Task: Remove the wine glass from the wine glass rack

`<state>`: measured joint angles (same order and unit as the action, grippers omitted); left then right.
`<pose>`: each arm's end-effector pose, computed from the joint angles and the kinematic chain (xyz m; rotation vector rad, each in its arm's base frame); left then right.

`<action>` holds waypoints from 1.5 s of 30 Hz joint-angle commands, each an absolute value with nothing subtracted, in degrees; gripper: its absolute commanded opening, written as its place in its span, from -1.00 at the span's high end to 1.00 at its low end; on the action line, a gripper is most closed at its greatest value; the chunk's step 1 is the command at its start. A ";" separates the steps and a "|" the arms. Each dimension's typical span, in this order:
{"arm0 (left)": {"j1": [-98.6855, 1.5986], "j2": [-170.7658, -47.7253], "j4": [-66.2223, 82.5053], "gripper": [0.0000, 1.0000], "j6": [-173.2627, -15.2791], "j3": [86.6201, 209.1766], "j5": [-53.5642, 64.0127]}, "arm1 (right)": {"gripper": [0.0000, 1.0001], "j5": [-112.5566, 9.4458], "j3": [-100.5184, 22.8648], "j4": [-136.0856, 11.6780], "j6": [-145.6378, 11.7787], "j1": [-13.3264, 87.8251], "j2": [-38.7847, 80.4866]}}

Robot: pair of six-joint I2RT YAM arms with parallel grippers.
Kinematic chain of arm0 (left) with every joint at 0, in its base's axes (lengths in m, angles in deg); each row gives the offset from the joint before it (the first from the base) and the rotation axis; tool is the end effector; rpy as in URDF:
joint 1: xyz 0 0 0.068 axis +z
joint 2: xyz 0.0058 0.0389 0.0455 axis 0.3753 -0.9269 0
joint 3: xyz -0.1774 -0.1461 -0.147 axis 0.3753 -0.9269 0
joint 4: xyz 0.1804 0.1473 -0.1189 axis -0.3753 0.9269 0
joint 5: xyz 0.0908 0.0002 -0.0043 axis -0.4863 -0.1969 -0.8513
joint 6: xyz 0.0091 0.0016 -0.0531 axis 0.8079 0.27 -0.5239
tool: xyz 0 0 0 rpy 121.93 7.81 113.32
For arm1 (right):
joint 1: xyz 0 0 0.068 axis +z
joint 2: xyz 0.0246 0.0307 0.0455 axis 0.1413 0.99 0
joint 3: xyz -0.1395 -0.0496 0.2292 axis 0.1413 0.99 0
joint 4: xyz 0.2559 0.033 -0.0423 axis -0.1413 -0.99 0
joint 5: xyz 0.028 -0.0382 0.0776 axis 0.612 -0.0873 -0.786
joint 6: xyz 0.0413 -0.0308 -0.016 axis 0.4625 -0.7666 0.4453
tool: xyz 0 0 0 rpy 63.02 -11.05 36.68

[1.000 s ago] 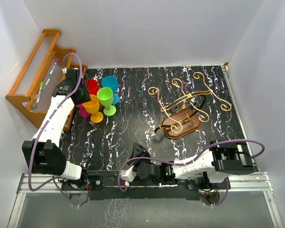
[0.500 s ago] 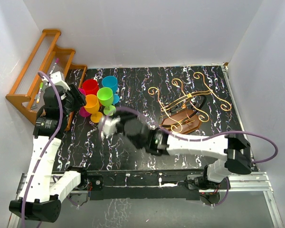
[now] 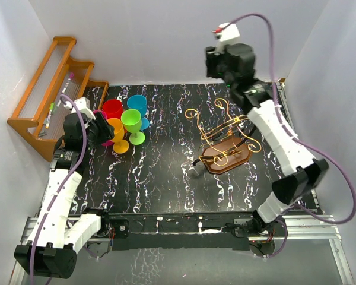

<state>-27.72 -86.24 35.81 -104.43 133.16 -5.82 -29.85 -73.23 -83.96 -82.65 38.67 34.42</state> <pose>0.1995 -0.0182 0.3656 -0.3031 1.9145 -0.2728 0.3225 0.1804 0.4864 -0.3940 1.6427 0.0756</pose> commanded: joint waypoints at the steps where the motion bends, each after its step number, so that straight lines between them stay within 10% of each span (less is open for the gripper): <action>1: -27.39 -84.11 31.21 0.04 -101.61 132.00 -0.19 | 0.08 -50.92 -62.18 -85.94 -61.53 28.95 22.42; 7: -28.17 -85.18 29.03 0.04 -99.44 133.25 3.87 | 0.05 -72.05 -49.17 -84.70 -53.20 18.56 13.08; 45: -28.20 -86.03 27.76 0.00 -110.62 138.52 13.96 | -0.27 -59.12 -46.78 -82.23 -49.05 18.54 -2.25</action>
